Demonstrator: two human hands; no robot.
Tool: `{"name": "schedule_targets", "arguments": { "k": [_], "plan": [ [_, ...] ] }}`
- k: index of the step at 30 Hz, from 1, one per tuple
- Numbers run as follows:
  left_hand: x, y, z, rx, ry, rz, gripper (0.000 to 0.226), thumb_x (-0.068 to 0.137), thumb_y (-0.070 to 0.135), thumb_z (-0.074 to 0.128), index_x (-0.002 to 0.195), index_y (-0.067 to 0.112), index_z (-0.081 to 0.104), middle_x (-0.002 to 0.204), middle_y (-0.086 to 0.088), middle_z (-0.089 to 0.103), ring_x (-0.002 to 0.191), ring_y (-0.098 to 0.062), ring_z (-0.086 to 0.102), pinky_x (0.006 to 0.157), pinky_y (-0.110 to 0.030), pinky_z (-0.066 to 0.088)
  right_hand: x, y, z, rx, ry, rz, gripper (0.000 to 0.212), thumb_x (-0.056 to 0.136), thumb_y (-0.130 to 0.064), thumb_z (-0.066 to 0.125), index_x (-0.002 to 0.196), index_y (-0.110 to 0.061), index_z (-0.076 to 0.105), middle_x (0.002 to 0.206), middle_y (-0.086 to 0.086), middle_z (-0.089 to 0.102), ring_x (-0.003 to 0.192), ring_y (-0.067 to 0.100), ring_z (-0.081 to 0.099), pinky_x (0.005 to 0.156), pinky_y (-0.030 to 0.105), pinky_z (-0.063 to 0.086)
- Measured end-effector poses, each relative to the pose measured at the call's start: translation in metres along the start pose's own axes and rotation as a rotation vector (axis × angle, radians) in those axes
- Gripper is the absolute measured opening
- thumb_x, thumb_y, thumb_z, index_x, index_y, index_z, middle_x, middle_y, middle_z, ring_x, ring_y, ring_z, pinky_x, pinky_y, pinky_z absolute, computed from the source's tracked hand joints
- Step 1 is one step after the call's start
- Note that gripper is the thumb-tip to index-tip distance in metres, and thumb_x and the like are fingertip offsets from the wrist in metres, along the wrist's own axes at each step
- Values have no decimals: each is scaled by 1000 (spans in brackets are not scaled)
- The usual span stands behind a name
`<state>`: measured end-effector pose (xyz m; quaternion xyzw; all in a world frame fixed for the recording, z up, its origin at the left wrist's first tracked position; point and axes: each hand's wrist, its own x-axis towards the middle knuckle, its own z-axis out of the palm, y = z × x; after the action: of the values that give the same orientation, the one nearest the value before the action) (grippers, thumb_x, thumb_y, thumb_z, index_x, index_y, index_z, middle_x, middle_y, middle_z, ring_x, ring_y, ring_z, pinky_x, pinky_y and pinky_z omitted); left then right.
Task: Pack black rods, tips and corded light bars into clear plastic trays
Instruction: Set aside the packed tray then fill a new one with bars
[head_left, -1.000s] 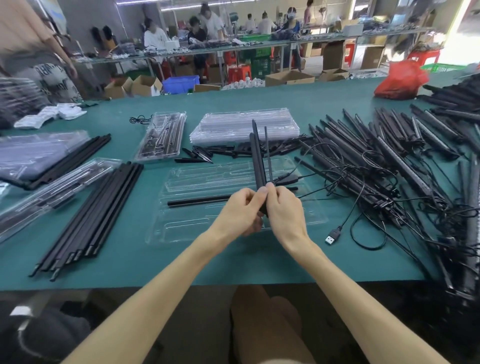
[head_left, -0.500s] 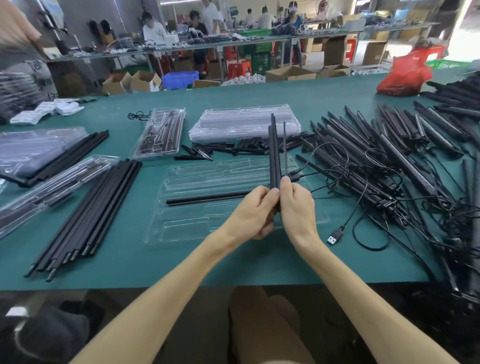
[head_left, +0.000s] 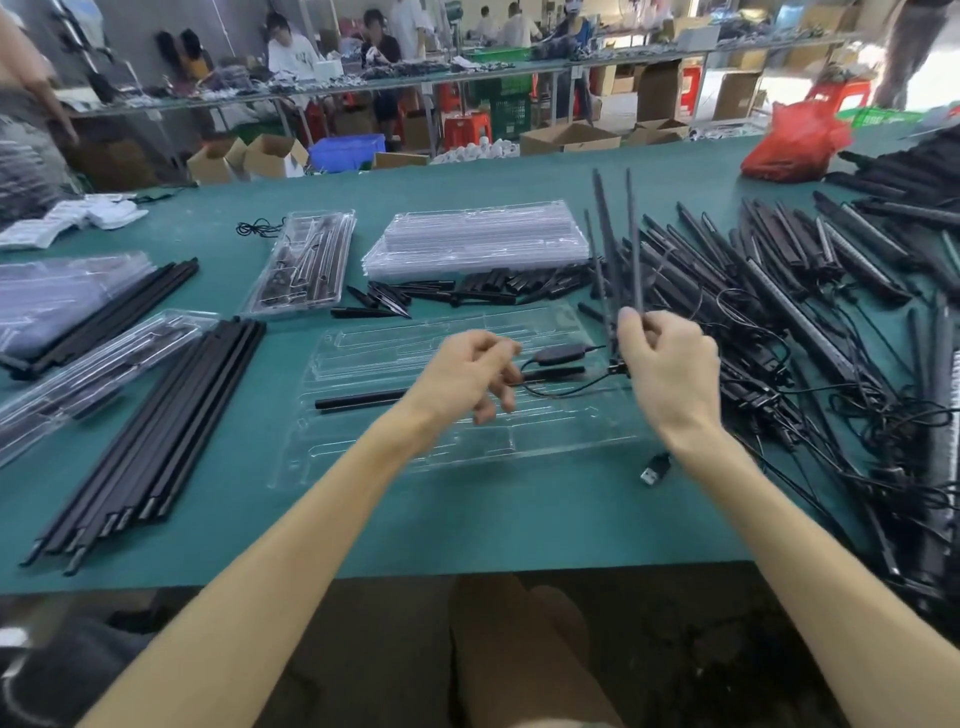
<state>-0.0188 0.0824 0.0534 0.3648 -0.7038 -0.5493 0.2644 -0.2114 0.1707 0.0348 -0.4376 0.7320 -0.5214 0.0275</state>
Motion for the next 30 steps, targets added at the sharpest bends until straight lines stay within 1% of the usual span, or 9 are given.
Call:
{"name": "schedule_targets", "arguments": {
  "k": [3,6,10,13,16,18,23,25,30],
  "plan": [
    [13,-8,-32,19,119,-31,18,104,6,47,107,8,65,86,-7,63,57,-13,63,38,-20,38,12,15,-18,-194,83,-30,45,102,-44,46,68,-15,51,58,2,57,50,21,53,50,31,34],
    [25,-17,-54,48,217,-74,24,101,2,44,101,8,68,85,-8,64,56,-13,63,38,-21,38,15,30,-24,-321,72,-12,46,101,-48,46,74,-12,54,65,8,61,60,32,57,57,36,39],
    [45,-28,-70,115,296,-111,25,101,1,42,98,8,66,91,-9,63,54,-10,65,39,-21,41,10,44,-18,-389,48,20,46,100,-53,46,104,-11,62,81,12,67,74,35,58,66,39,39],
    [60,-36,-81,198,409,-116,24,101,0,41,99,9,63,92,-8,63,55,-10,66,40,-22,43,3,47,-13,-383,71,-23,41,103,-50,44,115,-13,56,74,7,63,65,29,48,64,37,35],
    [75,-43,-94,305,549,-133,21,101,1,43,108,6,62,85,-7,67,57,-16,64,41,-23,44,-7,49,-9,-411,84,-120,34,104,-43,42,116,-12,53,74,9,68,61,35,58,57,37,35],
    [84,-46,-104,408,595,-123,23,100,1,42,110,6,63,91,-8,68,68,-18,66,51,-27,48,-13,51,-9,-397,72,-161,35,104,-42,38,116,-12,52,74,9,68,64,38,63,55,38,39],
    [105,-50,-111,669,566,-73,29,100,0,43,114,9,67,122,-14,60,105,-27,60,99,-40,47,-13,47,-9,-311,93,-188,29,104,-38,39,108,-13,53,65,2,61,56,36,60,52,41,46],
    [117,-51,-106,723,513,-31,28,102,3,46,121,6,66,127,-16,57,109,-29,59,106,-42,45,-13,45,-8,-302,96,-191,24,105,-34,43,106,-13,54,61,-2,58,52,33,58,50,39,45],
    [152,-47,-74,798,430,49,38,103,9,48,140,9,55,138,-15,55,124,-31,55,110,-47,41,-13,45,-9,-293,97,-217,17,104,-29,47,104,-13,55,55,-11,47,44,24,50,44,35,42]
  ]
}}
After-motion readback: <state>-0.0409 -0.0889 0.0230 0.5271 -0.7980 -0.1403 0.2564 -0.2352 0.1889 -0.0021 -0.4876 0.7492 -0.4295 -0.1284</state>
